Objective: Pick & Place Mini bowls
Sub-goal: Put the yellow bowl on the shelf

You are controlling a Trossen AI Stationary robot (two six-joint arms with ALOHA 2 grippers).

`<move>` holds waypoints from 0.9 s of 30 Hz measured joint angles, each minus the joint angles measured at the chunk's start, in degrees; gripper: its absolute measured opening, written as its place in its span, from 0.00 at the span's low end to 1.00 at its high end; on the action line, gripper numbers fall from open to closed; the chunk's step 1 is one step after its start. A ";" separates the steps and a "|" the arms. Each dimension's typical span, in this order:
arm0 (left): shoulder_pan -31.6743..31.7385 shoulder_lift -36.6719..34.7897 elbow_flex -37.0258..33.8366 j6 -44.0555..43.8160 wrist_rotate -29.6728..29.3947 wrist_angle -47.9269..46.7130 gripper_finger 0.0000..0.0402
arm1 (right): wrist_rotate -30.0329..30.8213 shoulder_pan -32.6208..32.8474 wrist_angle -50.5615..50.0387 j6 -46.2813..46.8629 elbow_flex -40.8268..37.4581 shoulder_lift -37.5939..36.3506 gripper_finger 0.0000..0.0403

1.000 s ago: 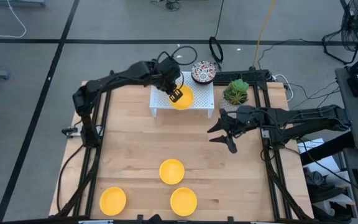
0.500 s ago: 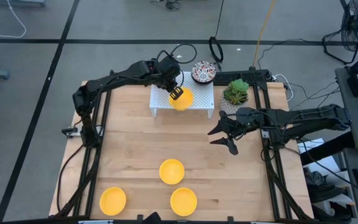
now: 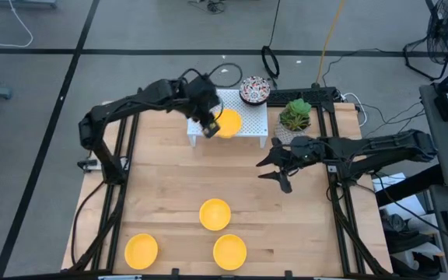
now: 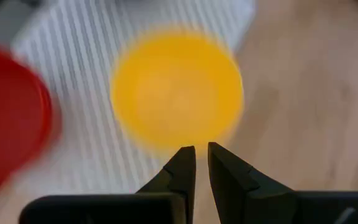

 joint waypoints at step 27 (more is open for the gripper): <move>-34.98 -9.29 -0.02 -28.61 -15.31 -25.44 0.12 | 16.30 -8.43 43.03 -1.07 0.03 29.24 0.43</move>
